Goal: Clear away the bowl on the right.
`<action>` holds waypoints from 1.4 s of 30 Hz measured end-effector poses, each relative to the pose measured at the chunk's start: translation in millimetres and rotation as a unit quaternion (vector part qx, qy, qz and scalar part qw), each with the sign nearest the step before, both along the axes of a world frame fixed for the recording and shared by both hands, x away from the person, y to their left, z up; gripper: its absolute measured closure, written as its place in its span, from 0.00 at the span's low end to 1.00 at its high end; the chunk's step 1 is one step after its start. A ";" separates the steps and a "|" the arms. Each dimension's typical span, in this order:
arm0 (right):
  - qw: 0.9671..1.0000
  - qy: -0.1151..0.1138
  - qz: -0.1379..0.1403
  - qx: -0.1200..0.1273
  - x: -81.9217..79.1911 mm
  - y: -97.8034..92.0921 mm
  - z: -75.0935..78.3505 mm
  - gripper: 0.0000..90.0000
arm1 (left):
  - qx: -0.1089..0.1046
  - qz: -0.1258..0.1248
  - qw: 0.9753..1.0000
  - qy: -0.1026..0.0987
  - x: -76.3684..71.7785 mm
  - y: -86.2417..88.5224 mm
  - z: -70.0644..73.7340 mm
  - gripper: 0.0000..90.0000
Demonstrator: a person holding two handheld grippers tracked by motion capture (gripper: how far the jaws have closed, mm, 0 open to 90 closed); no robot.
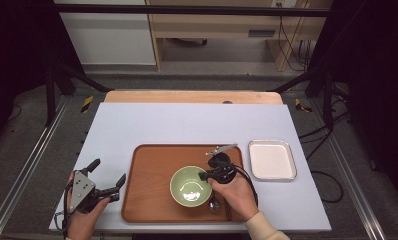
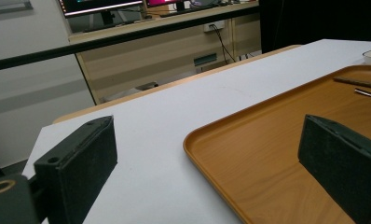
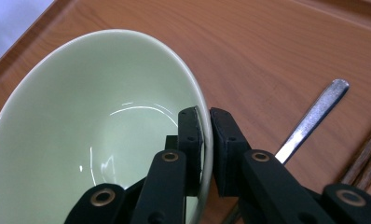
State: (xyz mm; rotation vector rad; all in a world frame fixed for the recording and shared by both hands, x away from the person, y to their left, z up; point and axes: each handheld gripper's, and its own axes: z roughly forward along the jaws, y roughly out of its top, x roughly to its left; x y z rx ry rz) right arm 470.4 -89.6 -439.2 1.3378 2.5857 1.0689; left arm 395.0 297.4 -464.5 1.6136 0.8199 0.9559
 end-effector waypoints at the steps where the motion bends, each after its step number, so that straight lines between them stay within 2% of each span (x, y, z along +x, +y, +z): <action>1: 1.000 0.002 -0.002 0.001 0.1 -0.1 -0.6 0.92 | 0.000 0.001 1.000 0.000 -0.1 0.1 0.1 0.05; 7: 1.000 0.000 -0.002 0.013 1.2 -2.0 -3.2 0.90 | 0.002 0.000 1.000 0.000 0.1 -0.6 -0.2 0.05; 9: 1.000 -0.012 0.007 0.018 1.0 -4.3 -2.0 0.83 | 0.003 0.000 1.000 -0.001 0.2 -0.8 -0.2 0.05; 16: 0.997 -0.068 0.010 0.020 -7.9 -18.8 23.8 0.64 | 0.003 0.002 1.000 -0.001 0.1 0.0 -0.4 0.05; 17: 0.997 -0.069 0.008 0.019 -9.1 -20.5 26.5 0.62 | 0.004 0.002 1.000 -0.002 0.1 0.1 -0.4 0.05; 19: 0.996 -0.091 0.003 0.024 -10.2 -27.9 32.3 0.56 | 0.004 0.002 1.000 -0.001 0.3 0.6 -0.3 0.04; 25: 0.993 -0.117 -0.008 0.034 -8.9 -44.3 41.4 0.35 | -0.003 0.005 1.000 -0.002 0.7 2.7 -0.2 0.04; 32: 0.985 -0.166 -0.030 0.040 -6.7 -64.1 46.9 0.16 | -0.003 0.003 1.000 -0.001 2.6 1.8 -1.3 0.04; 36: 0.980 -0.192 -0.045 0.025 -6.2 -77.4 48.3 0.13 | 0.002 0.002 1.000 -0.002 1.0 1.4 -0.7 0.04; 38: 0.979 -0.196 -0.055 0.024 -5.5 -85.1 48.9 0.12 | 0.002 0.002 1.000 -0.004 0.3 1.3 -0.1 0.04; 40: 0.976 -0.202 -0.073 0.024 -4.7 -93.0 49.7 0.13 | 0.000 0.002 1.000 -0.004 0.0 1.5 0.2 0.04; 42: 0.976 -0.197 -0.088 0.025 -3.5 -100.4 50.2 0.17 | 0.000 0.002 1.000 -0.005 -0.2 1.9 0.4 0.04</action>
